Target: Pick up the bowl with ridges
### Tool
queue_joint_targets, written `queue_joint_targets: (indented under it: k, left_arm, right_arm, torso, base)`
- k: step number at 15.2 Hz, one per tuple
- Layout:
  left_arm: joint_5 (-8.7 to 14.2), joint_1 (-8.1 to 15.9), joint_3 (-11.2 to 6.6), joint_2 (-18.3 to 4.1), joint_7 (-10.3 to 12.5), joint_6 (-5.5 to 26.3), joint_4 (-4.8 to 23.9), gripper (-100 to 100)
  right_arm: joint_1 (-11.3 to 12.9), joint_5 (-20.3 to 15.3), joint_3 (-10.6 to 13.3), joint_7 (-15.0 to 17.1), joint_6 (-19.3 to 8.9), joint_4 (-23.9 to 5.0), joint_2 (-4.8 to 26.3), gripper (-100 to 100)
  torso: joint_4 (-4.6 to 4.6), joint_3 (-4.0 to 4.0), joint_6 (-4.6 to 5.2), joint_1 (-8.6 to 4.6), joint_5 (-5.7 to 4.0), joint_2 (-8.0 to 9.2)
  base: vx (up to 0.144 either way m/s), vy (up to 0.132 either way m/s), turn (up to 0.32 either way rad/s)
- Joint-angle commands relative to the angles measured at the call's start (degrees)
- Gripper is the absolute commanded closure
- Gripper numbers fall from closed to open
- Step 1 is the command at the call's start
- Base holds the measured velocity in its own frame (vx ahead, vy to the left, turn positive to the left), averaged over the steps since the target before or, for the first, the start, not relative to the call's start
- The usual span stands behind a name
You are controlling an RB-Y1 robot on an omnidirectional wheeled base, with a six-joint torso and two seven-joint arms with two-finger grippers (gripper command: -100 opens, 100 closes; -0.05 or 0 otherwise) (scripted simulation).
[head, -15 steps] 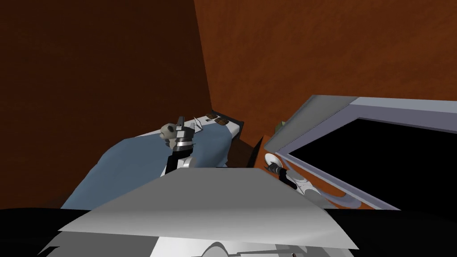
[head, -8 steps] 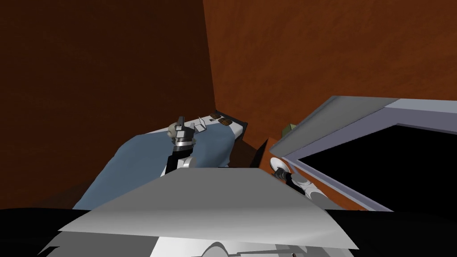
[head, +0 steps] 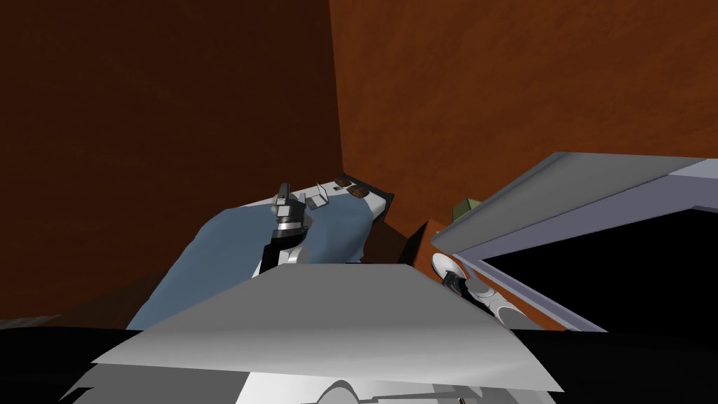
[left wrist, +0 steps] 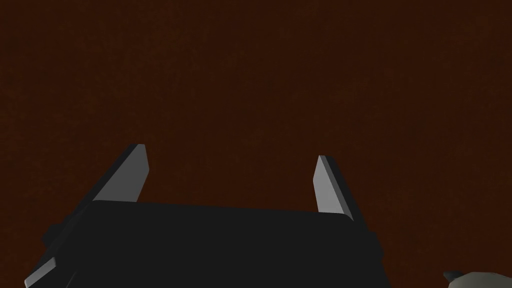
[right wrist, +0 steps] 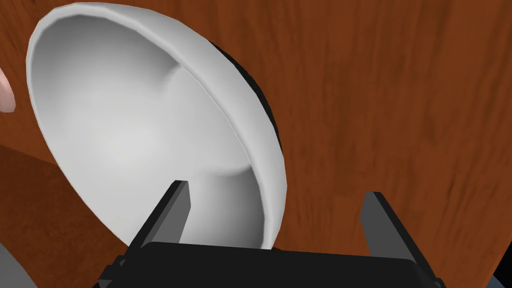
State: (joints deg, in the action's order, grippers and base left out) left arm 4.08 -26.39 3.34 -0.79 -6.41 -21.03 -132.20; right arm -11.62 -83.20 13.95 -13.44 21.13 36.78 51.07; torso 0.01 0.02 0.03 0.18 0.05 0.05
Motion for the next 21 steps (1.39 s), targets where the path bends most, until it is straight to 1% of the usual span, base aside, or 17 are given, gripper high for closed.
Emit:
queue_joint_targets:
  k: [1, 3, 4, 5, 6, 7, 9, 10, 13, 14, 15, 16, 17, 18, 19, 20, 21]
  left_arm:
    - [0.00, 0.00, 0.00, 0.00, 0.00, 0.00, 0.00, 0]
    - [0.00, 0.00, 0.00, 0.00, 0.00, 0.00, 0.00, 0]
    - [0.00, 0.00, 0.00, 0.00, 0.00, 0.00, 0.00, 0]
    - [0.00, 0.01, 0.00, 0.00, 0.00, 0.00, 0.00, 0]
    - [0.00, 0.01, 0.00, 0.00, 0.00, 0.00, 0.00, 0]
    - [0.00, 0.01, 0.00, 0.00, 0.00, 0.00, 0.00, 0]
    - [0.00, 0.01, 0.00, 0.00, 0.00, 0.00, 0.00, 0]
    - [0.00, 0.01, 0.00, -0.01, 0.00, 0.00, 0.00, 0]
    - [0.00, 0.00, -0.01, 0.00, 0.00, 0.00, 0.00, 0]
    - [0.00, 0.00, -0.01, 0.00, 0.00, 0.00, 0.00, 0]
    - [0.00, 0.01, 0.00, 0.00, 0.00, 0.00, 0.00, 0]
    - [0.00, 0.00, 0.00, 0.00, 0.00, 0.00, 0.00, 0]
    - [0.00, 0.01, 0.00, 0.00, 0.00, 0.00, 0.00, 0]
    - [0.00, 0.00, 0.00, 0.00, 0.00, 0.00, 0.00, 0]
    - [0.00, 0.01, 0.00, -0.01, 0.00, 0.00, 0.00, 0]
    - [0.00, 0.01, 0.00, -0.01, 0.00, 0.00, 0.00, 0]
    - [0.00, 0.01, 0.00, -0.01, 0.00, 0.00, 0.00, 0]
  right_arm:
    - [0.57, -1.20, 0.05, -1.14, 0.19, -2.31, 0.14, -100]
    - [0.55, -0.66, -0.18, -1.12, 0.15, -2.04, -0.06, -100]
    - [0.41, 2.02, 0.14, -3.36, -0.17, -3.29, -0.47, -100]
    - [0.41, 2.02, 0.14, -3.36, -0.17, -3.29, -0.47, -100]
    - [0.09, 3.85, 0.61, -5.01, -0.62, -4.10, -0.79, -100]
    - [0.09, 4.62, 0.61, -5.01, -0.62, -4.10, -0.79, -100]
    - [-0.23, 7.22, 1.08, -6.65, -1.07, -4.90, -1.10, -100]
    - [-0.55, 8.57, 1.54, -8.30, -1.52, -5.71, -1.42, -100]
    - [-0.55, 9.83, 1.54, -8.30, -1.52, -5.71, -1.42, -100]
    - [-0.87, 12.17, 2.01, -9.94, -1.97, -6.52, -1.74, -100]
    - [-0.87, 12.43, 2.01, -9.94, -1.97, -6.52, -1.74, -100]
    - [-1.19, 14.53, 2.47, -11.59, -2.42, -7.32, -2.06, -100]
    - [-1.19, 15.03, 2.47, -11.59, -2.42, -7.32, -2.06, -100]
    - [-1.51, 16.69, 2.94, -13.23, -2.87, -8.13, -2.38, -100]
    - [-1.51, 17.64, 2.94, -13.23, -2.87, -8.13, -2.38, -100]
    - [-1.83, 18.98, 3.41, -14.83, -3.32, -8.94, -2.70, -100]
    - [-1.83, 20.01, 3.41, -14.88, -3.32, -8.94, -2.70, -100]
  torso:
    - [0.00, 0.00, 0.00, 0.00, 0.00, 0.00]
    - [0.00, 0.00, -0.02, -0.02, -0.01, 0.00]
    - [0.01, 0.01, 0.00, -0.05, -0.01, 0.02]
    - [0.01, 0.03, -0.03, -0.10, -0.02, 0.05]
    - [0.02, 0.05, -0.02, -0.15, -0.03, 0.08]
    - [0.03, 0.07, -0.02, -0.18, -0.04, 0.11]
    - [0.03, 0.08, -0.02, -0.22, -0.06, 0.14]
    - [0.04, 0.09, -0.01, -0.24, -0.05, 0.15]
    - [0.04, 0.09, 0.00, -0.22, -0.06, 0.15]
    - [0.03, 0.08, 0.01, -0.19, -0.05, 0.14]
    - [0.03, 0.08, -0.02, -0.18, -0.05, 0.13]
    - [0.03, 0.07, -0.01, -0.19, -0.05, 0.13]
    - [0.03, 0.08, -0.03, -0.20, -0.05, 0.13]
    - [0.03, 0.08, -0.01, -0.21, -0.05, 0.13]
    - [0.03, 0.08, -0.01, -0.22, -0.05, 0.15]
    - [0.04, 0.09, -0.01, -0.22, -0.05, 0.15]
    - [0.04, 0.09, -0.02, -0.23, -0.05, 0.16]
  base:
    - [0.019, 0.029, 0.082]
    - [0.014, 0.017, 0.043]
    - [-0.002, -0.003, 0.100]
    - [-0.008, -0.014, 0.123]
    - [-0.015, -0.018, 0.144]
    - [-0.018, -0.021, 0.122]
    - [-0.016, -0.026, 0.125]
    - [-0.018, -0.028, 0.130]
    - [-0.012, -0.015, 0.048]
    - [-0.008, -0.009, 0.101]
    - [-0.009, -0.014, 0.115]
    - [-0.013, -0.016, 0.160]
    - [-0.013, -0.020, 0.118]
    - [-0.016, -0.020, 0.121]
    - [-0.016, -0.020, 0.107]
    - [-0.018, -0.023, 0.137]
    - [-0.018, -0.024, 0.114]
